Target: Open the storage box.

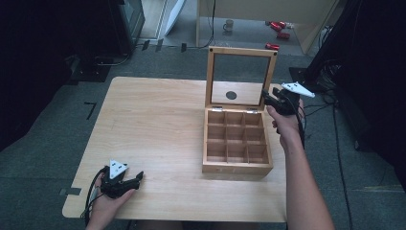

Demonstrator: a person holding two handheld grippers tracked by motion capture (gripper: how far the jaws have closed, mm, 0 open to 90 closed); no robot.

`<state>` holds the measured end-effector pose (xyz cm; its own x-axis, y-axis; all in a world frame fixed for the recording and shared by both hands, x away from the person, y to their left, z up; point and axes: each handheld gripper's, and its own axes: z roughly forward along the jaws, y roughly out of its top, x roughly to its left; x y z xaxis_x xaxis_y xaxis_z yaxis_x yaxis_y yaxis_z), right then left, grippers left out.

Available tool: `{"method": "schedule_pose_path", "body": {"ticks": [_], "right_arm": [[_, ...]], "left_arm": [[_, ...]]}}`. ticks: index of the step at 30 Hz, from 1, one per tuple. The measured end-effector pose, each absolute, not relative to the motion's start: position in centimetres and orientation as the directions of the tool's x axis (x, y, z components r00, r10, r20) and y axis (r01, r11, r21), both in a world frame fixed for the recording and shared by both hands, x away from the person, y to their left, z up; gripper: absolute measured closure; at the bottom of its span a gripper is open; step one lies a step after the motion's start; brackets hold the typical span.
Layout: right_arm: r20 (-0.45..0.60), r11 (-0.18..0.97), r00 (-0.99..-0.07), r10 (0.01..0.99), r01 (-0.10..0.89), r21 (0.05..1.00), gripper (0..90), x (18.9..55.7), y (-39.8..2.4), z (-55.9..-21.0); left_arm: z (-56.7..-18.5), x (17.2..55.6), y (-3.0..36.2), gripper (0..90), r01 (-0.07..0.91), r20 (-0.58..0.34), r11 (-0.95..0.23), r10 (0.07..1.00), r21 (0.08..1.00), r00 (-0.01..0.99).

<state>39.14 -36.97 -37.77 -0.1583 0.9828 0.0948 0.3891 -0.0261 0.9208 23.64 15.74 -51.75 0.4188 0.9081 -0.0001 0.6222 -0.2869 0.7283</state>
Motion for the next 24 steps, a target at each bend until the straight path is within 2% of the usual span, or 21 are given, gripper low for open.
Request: {"method": "schedule_pose_path", "body": {"ticks": [5, 11, 19, 20, 24], "right_arm": [[0.095, -0.004, -0.193, 0.977, 0.423, 0.906, 44.5, 37.3, -37.2, -38.1], [0.118, 0.008, -0.246, 0.962, 0.458, 0.889, 24.8, 33.7, -38.2, -38.4], [0.177, -0.034, -0.245, 0.953, 0.495, 0.868, 11.5, 30.4, -39.2, -39.1], [0.179, -0.028, -0.252, 0.951, 0.508, 0.861, 6.0, 29.4, -39.4, -39.7], [0.188, -0.03, -0.251, 0.95, 0.523, 0.852, 1.3, 27.6, -39.8, -41.0]], "left_arm": [[-51.7, 23.6, 15.8, 29.8, 0.623, -0.001, -0.287, 0.908, 0.728, 0.419], [-51.7, 23.6, 15.7, 29.7, 0.622, 0.004, -0.29, 0.908, 0.727, 0.419], [-51.7, 23.6, 15.7, 29.7, 0.621, 0.008, -0.293, 0.908, 0.727, 0.419], [-51.7, 23.6, 15.7, 29.7, 0.621, 0.008, -0.293, 0.908, 0.727, 0.419], [-51.7, 23.6, 15.7, 29.7, 0.621, 0.008, -0.293, 0.908, 0.727, 0.419]]}}
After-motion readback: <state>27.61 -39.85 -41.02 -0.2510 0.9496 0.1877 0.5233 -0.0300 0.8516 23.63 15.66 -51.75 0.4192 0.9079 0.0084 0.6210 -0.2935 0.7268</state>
